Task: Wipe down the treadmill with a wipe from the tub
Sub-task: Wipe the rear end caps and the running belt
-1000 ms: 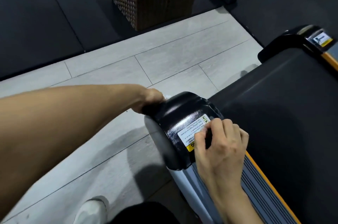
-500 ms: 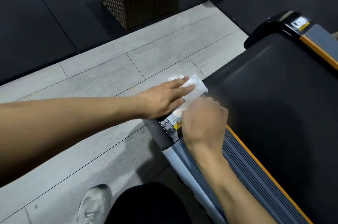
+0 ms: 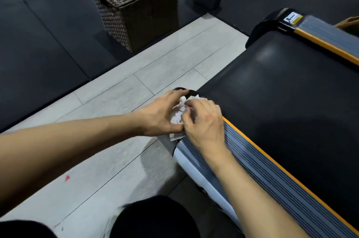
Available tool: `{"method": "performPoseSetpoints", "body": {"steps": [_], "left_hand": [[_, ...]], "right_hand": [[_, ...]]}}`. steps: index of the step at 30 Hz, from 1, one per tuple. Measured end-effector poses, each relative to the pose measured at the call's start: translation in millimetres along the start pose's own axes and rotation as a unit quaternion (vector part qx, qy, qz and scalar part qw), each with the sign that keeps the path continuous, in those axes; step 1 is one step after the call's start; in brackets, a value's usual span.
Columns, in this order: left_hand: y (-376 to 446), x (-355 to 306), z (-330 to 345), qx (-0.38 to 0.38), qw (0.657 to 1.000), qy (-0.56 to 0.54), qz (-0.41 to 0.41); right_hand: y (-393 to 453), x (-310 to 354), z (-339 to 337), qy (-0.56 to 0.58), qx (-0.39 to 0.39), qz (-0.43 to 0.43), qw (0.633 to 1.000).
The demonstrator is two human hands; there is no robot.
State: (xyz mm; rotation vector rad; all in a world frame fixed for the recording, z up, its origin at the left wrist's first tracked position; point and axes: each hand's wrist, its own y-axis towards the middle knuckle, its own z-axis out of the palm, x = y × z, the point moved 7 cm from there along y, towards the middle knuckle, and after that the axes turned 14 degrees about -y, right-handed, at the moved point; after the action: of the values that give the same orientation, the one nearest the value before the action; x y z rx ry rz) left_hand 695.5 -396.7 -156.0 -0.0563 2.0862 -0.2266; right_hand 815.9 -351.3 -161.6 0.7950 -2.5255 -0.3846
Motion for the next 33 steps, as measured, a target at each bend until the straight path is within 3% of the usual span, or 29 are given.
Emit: {"method": "performPoseSetpoints", "body": {"steps": [6,11,15,18,24,28,33], "left_hand": [[-3,-5,2,0.080,0.981,0.174,-0.026],[22,-25,17,0.067,0.945,0.302,0.103],[54,-69,48,0.044,0.924,0.316,0.209],[78,-109,97,0.077,0.902,0.317,0.282],[81,-184,220,0.172,0.852,0.283,0.405],[58,-228,297,0.222,0.815,0.269,0.462],[15,-273,371,0.265,0.779,0.259,0.505]], "right_hand": [[-12,-1,0,-0.072,0.086,-0.087,0.990],[-16,-8,-11,-0.100,0.062,-0.114,0.986],[-31,-57,-65,-0.122,-0.045,-0.005,0.991],[-69,-117,-117,-0.169,-0.071,0.090,0.979],[-185,-201,-193,-0.296,-0.003,0.212,0.931],[-245,-200,-211,-0.257,0.056,0.212,0.941],[-258,-205,-233,-0.316,0.098,0.194,0.923]]}}
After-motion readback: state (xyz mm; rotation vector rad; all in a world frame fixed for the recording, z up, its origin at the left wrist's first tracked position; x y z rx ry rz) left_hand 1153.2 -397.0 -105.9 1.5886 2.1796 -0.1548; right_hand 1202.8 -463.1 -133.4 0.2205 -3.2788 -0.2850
